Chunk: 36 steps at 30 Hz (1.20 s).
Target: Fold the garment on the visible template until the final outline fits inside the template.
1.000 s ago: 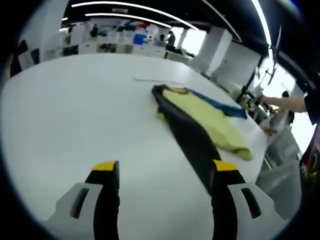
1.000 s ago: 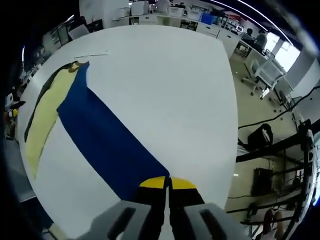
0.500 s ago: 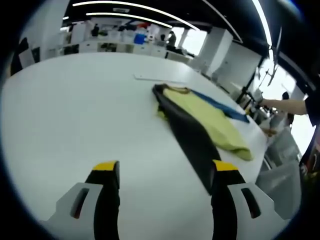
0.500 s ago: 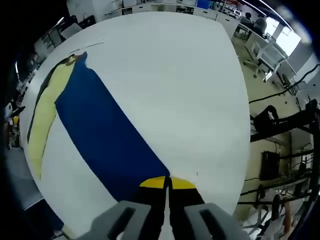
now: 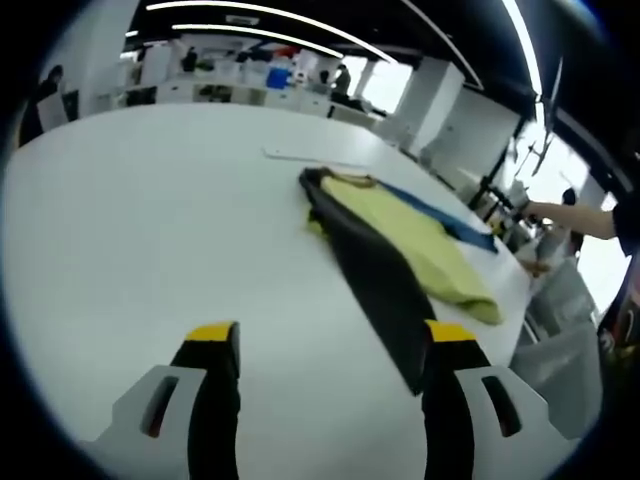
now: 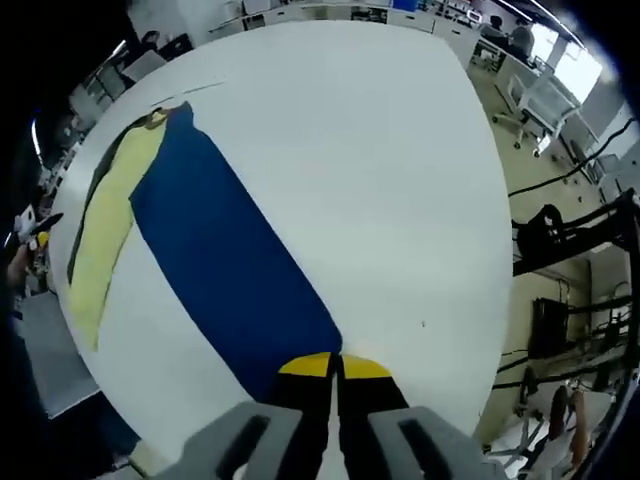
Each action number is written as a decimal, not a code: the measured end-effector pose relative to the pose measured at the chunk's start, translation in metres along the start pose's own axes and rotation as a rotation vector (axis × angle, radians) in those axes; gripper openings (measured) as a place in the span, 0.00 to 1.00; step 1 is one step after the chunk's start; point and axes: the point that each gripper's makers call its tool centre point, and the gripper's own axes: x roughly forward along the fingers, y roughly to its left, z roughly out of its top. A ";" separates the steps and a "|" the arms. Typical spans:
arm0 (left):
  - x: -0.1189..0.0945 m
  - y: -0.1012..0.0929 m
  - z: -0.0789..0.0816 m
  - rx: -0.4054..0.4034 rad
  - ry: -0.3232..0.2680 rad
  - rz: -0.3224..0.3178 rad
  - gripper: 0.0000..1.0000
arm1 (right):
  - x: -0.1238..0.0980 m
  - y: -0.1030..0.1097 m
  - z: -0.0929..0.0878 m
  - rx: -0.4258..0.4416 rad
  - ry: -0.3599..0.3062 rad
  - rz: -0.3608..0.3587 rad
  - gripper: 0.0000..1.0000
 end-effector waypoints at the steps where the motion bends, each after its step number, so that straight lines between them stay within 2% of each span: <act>1: 0.000 0.000 0.000 0.000 0.000 0.001 0.70 | -0.002 0.002 -0.001 0.000 0.004 0.003 0.00; 7: 0.001 -0.003 0.001 0.001 -0.007 -0.009 0.70 | -0.007 0.004 -0.003 0.024 0.003 0.004 0.00; 12: 0.000 -0.001 -0.002 -0.007 -0.008 -0.003 0.70 | -0.027 0.004 -0.002 -0.002 -0.028 -0.008 0.00; 17: -0.002 0.002 -0.004 -0.009 -0.010 -0.004 0.70 | -0.038 0.000 0.009 -0.011 -0.084 -0.020 0.00; 25: 0.000 -0.001 -0.007 -0.015 -0.007 -0.008 0.70 | -0.012 -0.008 -0.010 0.013 -0.010 -0.025 0.00; 36: -0.009 0.004 -0.004 -0.020 -0.016 0.020 0.70 | 0.016 -0.020 -0.013 0.040 0.035 -0.032 0.00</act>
